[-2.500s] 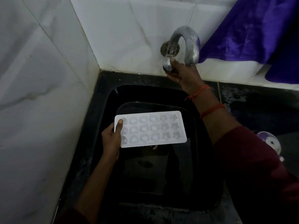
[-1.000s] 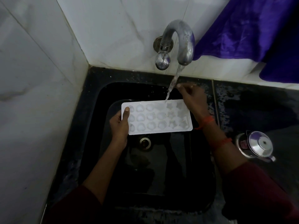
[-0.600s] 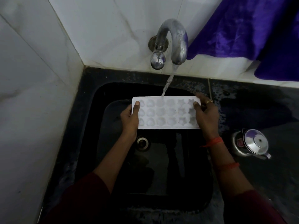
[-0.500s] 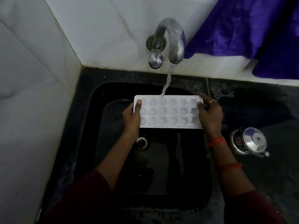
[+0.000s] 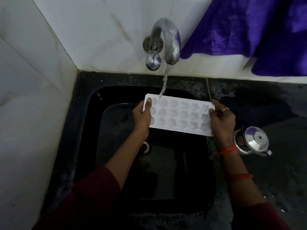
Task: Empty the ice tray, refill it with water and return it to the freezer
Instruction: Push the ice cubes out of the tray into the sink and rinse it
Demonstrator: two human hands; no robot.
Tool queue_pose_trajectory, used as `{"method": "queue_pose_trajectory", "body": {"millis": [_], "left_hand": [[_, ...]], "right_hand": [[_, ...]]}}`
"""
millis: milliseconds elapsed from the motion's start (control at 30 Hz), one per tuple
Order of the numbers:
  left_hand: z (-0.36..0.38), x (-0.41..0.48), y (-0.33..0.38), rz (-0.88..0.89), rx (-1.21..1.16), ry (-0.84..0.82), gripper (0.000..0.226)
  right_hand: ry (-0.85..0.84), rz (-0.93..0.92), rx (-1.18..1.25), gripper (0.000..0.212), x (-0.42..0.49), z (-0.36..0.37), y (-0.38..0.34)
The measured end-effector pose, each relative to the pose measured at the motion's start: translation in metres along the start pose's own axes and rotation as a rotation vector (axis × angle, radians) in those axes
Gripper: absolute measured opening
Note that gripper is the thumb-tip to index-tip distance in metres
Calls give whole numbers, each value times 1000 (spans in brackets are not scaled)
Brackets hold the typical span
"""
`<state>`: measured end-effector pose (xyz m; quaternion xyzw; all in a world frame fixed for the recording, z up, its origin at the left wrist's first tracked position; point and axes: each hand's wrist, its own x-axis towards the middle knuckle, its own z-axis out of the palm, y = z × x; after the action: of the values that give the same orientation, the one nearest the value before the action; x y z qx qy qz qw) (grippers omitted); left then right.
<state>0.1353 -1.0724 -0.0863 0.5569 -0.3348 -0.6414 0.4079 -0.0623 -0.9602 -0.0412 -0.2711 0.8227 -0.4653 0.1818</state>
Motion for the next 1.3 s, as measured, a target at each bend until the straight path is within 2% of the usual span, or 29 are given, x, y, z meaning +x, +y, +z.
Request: {"method": "queue_pose_trajectory", "body": {"millis": [167, 233, 333, 400, 500, 667, 833, 967, 1067, 1167, 1300], "left_hand": [[-7, 1, -2, -15, 6, 4, 17], [-13, -1, -2, -47, -5, 21, 15], [-34, 1, 0, -67, -50, 93, 13], [-41, 5, -2, -60, -65, 115, 13], [-46, 7, -3, -58, -67, 142, 14], [-48, 1, -2, -106, -160, 135, 20], [-54, -7, -2, -231, -332, 57, 31], [-61, -5, -1, -240, -331, 98, 40], [-60, -6, -3, -239, -317, 116, 52], [-59, -5, -6, -235, -315, 146, 39], [-57, -6, -8, -245, -316, 154, 44]], "right_hand": [[-12, -4, -48, 38, -6, 10, 11], [-4, -147, -219, 42, -11, 25, 17], [-16, -436, -604, 59, -27, 59, 23], [-39, -474, -783, 68, -37, 74, 22], [-72, -525, -904, 74, -49, 89, 16], [-325, -670, -823, 67, -78, 128, -12], [-387, -786, -722, 59, -103, 159, -32], [-416, -874, -758, 57, -94, 151, -23], [-367, -861, -843, 59, -83, 136, -10], [-284, -699, -861, 61, -65, 116, 5], [-274, -499, -823, 65, -52, 105, 11]]}}
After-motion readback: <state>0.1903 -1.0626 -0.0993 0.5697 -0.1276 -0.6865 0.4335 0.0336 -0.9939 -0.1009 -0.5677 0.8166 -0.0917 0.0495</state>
